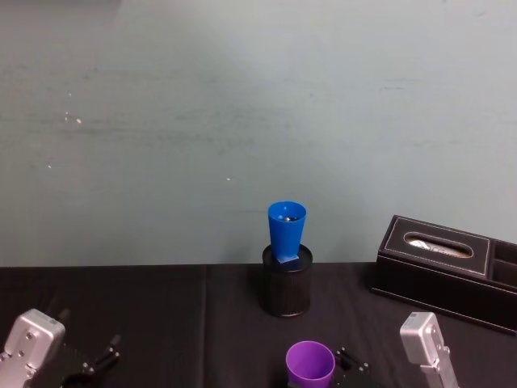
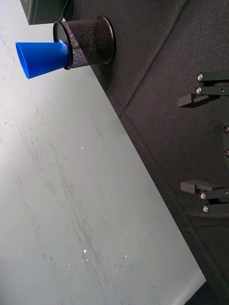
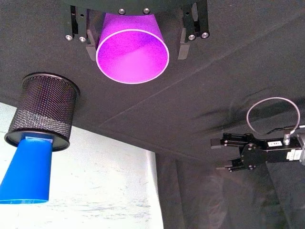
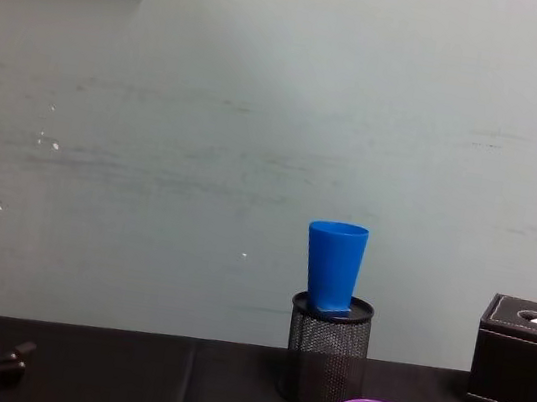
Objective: Pick up one cup with a gripper and tap it against the other cup.
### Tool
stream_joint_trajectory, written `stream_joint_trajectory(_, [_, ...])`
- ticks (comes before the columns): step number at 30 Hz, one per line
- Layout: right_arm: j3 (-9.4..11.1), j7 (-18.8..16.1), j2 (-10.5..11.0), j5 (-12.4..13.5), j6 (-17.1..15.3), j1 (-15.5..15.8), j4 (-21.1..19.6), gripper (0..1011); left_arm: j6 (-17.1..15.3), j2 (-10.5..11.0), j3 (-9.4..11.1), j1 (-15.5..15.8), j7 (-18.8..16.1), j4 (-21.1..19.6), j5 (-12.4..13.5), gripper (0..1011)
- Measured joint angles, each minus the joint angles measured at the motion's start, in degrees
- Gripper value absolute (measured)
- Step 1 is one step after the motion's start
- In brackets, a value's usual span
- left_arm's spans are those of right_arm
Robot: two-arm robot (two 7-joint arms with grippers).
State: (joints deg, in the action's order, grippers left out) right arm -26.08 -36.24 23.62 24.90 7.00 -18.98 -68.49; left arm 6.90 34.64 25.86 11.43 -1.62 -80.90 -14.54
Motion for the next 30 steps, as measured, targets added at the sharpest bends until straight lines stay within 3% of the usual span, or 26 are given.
stream_joint_trajectory(27, [0.04,0.00,0.11,0.10,0.06,0.10,-0.12,1000,0.00,0.00,0.00,0.00,0.00,0.00,0.00,1005])
stream_joint_trajectory(30, [0.04,0.00,0.11,0.10,0.06,0.10,-0.13,950,0.00,0.00,0.00,0.00,0.00,0.00,0.00,1005])
